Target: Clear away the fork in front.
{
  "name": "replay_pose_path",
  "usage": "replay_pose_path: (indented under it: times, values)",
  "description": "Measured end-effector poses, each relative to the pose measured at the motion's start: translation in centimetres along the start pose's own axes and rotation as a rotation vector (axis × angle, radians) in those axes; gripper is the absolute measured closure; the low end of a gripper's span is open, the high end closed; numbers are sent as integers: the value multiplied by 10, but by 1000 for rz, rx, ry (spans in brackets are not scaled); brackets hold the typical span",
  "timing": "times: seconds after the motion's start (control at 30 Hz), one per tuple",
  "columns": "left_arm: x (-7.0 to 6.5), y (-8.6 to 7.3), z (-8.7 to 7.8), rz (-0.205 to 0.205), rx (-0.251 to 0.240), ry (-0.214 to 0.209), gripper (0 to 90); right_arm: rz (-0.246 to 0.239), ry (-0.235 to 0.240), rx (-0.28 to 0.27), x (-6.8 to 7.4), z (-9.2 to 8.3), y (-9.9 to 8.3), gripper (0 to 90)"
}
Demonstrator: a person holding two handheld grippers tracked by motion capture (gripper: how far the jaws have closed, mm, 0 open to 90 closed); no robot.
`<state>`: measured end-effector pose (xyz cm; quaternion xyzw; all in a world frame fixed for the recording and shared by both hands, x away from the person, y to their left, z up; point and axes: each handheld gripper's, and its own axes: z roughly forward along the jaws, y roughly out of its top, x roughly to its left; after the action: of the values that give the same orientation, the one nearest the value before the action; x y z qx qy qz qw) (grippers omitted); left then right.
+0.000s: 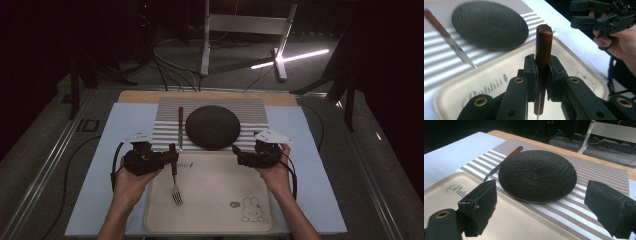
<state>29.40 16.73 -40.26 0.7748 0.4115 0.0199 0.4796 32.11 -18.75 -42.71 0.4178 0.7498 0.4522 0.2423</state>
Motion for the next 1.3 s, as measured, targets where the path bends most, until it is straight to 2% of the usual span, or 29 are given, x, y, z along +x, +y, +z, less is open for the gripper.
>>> replay_pose_path:
  times: [0.07,0.1,0.17,0.2,0.27,0.3,0.43,0.57,0.67,0.83,1.17,1.3]
  values:
    - [2,-1,1,-16,7,-12,803,0,0,0,0,0,0,113]
    - [7,-5,5,-41,22,-25,803,0,0,-1,0,0,0,113]
    - [11,-9,9,-43,23,-3,799,0,0,-1,0,0,0,113]
    - [15,-12,11,-49,13,-8,792,0,-1,-1,0,0,0,113]
    - [17,-14,15,-35,14,22,783,0,-1,-1,0,0,0,113]
    - [19,-16,18,-12,26,45,769,1,-1,-2,0,0,0,113]
    - [25,-26,27,20,30,73,709,3,-2,-3,-1,-1,0,114]
    - [31,-33,30,14,26,69,685,3,-2,-3,-1,-1,0,114]
    - [37,-41,33,24,51,86,671,5,-1,-5,-1,-1,0,114]
    - [43,-48,33,18,54,94,659,5,-1,-6,-2,-3,0,113]
    - [55,-58,37,19,113,128,631,9,0,-10,-3,-4,-1,113]
    - [60,-62,39,4,132,141,624,11,-1,-11,-4,-4,-1,114]
